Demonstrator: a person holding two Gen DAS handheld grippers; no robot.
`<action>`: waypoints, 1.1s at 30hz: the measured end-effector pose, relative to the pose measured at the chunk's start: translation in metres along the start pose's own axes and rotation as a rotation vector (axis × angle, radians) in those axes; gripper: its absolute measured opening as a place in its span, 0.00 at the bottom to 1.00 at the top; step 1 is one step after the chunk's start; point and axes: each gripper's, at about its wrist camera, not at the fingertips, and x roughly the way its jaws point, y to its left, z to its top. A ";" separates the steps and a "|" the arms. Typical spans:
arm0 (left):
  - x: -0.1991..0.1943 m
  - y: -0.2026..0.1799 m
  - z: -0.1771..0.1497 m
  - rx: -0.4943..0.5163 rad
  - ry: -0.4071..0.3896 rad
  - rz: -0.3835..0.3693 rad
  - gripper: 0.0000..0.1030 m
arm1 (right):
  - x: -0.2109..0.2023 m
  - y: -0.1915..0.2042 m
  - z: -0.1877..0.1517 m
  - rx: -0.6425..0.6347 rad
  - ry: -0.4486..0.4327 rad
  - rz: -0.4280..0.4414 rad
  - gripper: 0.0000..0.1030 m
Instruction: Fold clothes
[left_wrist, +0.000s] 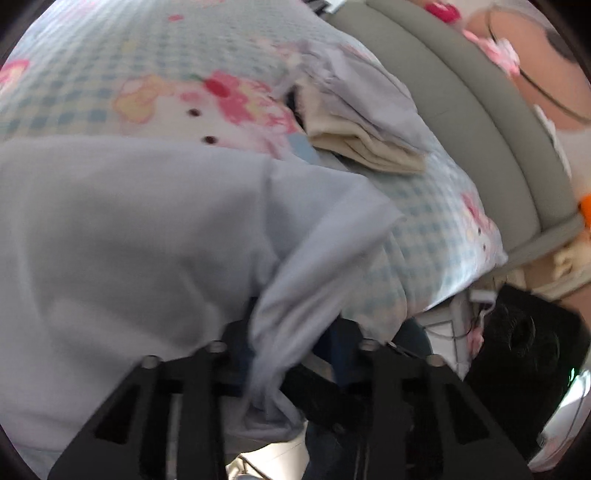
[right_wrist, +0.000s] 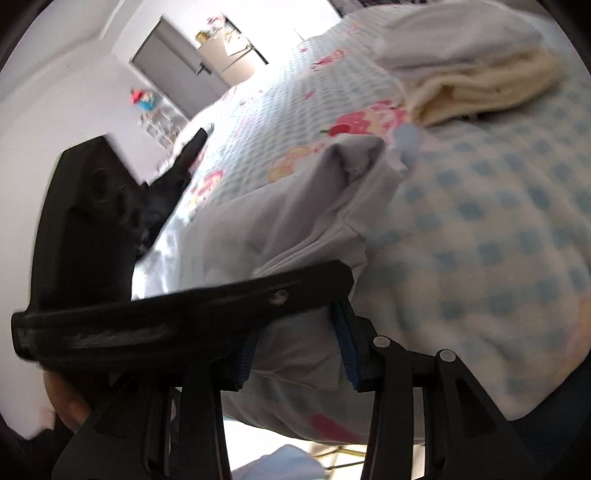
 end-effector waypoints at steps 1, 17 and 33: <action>-0.006 0.006 0.002 -0.021 -0.017 -0.021 0.13 | -0.001 0.004 0.000 -0.028 -0.001 -0.012 0.40; -0.198 0.110 -0.003 -0.193 -0.375 0.007 0.10 | 0.006 0.030 0.024 0.005 0.012 0.091 0.58; -0.193 0.207 -0.036 -0.342 -0.306 0.205 0.67 | 0.115 0.085 0.009 -0.100 0.244 0.046 0.73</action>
